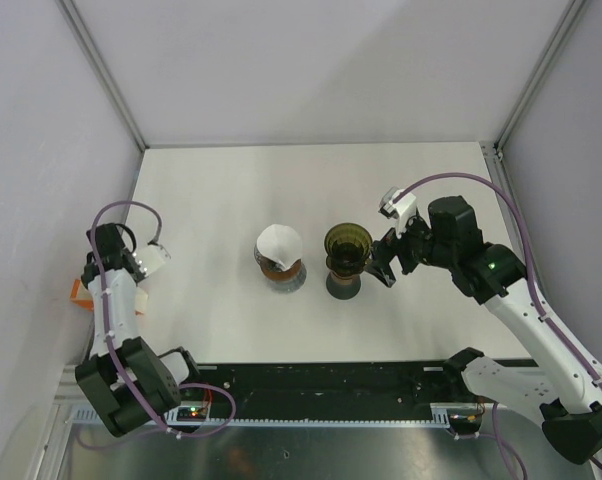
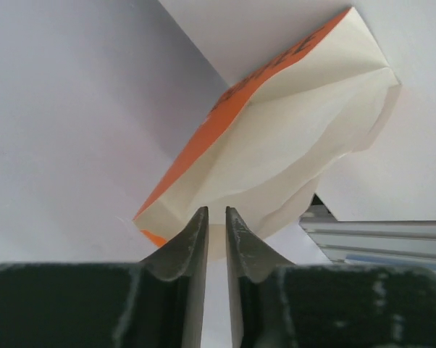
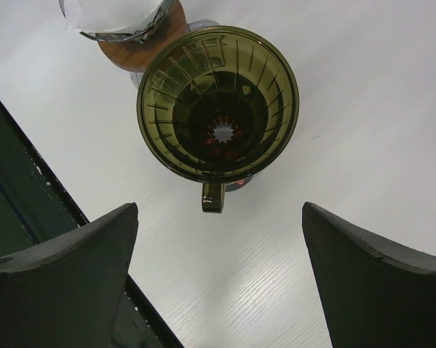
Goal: Place the coffee filter in the dripper
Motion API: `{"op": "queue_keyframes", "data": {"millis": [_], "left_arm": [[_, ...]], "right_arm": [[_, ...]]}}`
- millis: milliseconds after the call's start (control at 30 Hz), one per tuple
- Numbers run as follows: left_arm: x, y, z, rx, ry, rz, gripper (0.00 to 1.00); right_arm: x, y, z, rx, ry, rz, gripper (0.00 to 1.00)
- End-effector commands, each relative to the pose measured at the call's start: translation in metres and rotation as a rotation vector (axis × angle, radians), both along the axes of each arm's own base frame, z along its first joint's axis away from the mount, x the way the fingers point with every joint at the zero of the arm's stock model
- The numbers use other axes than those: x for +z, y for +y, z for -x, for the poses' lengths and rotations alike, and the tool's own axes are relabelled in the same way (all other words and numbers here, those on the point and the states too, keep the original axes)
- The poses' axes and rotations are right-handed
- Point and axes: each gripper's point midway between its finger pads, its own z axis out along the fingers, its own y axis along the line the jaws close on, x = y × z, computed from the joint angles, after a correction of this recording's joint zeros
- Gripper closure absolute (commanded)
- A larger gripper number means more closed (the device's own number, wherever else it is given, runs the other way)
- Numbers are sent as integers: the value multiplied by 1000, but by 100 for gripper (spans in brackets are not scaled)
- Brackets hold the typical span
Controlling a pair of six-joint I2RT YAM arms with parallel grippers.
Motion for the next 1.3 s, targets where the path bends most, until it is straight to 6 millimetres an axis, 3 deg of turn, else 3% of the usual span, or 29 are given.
{"op": "queue_keyframes", "data": {"millis": [0,100,233,933,1100,1267], "left_arm": [[-13,5,10,-2,91,-31,67],[-12,6,4,-4,81,-19,52],[-11,7,-4,-9,72,-2,50],[-29,13,-17,16,114,41,73],[-31,13,-15,22,120,41,95],[-20,11,-19,11,77,30,100]], "right_arm": [[22,5,2,20,-46,-42,1],[21,6,2,26,-40,-42,1],[19,7,3,33,-32,-38,1],[17,12,3,59,-21,-45,1],[17,13,3,62,-21,-47,1],[16,13,3,64,-18,-47,0]]}}
